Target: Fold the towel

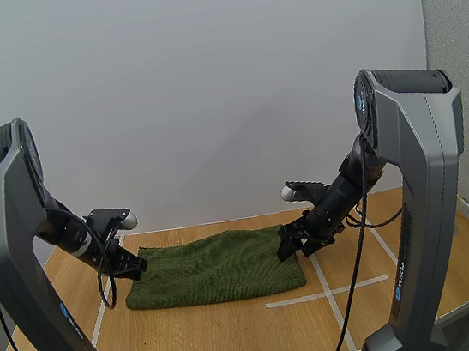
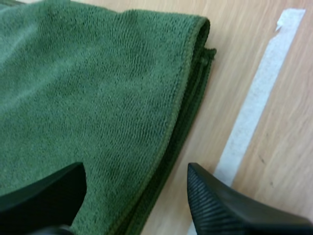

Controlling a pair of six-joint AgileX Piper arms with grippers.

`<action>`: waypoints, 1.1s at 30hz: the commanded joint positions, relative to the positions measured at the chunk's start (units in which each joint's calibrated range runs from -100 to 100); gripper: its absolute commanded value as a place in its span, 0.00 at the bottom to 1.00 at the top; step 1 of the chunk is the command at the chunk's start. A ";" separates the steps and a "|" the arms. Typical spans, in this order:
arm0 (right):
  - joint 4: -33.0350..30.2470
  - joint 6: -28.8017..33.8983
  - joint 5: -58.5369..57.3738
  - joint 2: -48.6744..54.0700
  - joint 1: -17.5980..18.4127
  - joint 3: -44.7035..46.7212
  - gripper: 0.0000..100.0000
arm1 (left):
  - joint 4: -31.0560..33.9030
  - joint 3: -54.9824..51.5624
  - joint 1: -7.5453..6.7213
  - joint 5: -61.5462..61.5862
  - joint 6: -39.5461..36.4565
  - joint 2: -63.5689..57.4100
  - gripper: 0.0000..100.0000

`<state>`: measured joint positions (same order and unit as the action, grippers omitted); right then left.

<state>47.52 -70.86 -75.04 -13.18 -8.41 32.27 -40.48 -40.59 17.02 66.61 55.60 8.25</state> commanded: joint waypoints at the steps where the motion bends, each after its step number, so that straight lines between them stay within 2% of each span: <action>1: 1.99 -1.13 -0.37 -0.66 -0.22 0.32 0.98 | -2.09 -0.28 0.13 -1.33 1.22 2.56 0.00; 15: 4.07 -2.12 -2.97 -0.77 1.37 0.32 0.98 | -3.44 -0.38 0.13 -3.33 2.87 6.09 0.00; 28: 4.07 -2.12 -2.97 -0.77 1.37 0.32 0.98 | -3.44 -0.38 0.13 -5.42 2.87 7.84 0.00; 33: 6.12 -2.12 -2.97 -0.77 1.40 0.32 0.98 | -3.44 -0.38 0.13 -5.42 2.87 7.84 0.00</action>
<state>51.51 -72.59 -76.95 -13.85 -7.13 32.27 -44.34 -40.73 17.18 63.97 58.03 15.05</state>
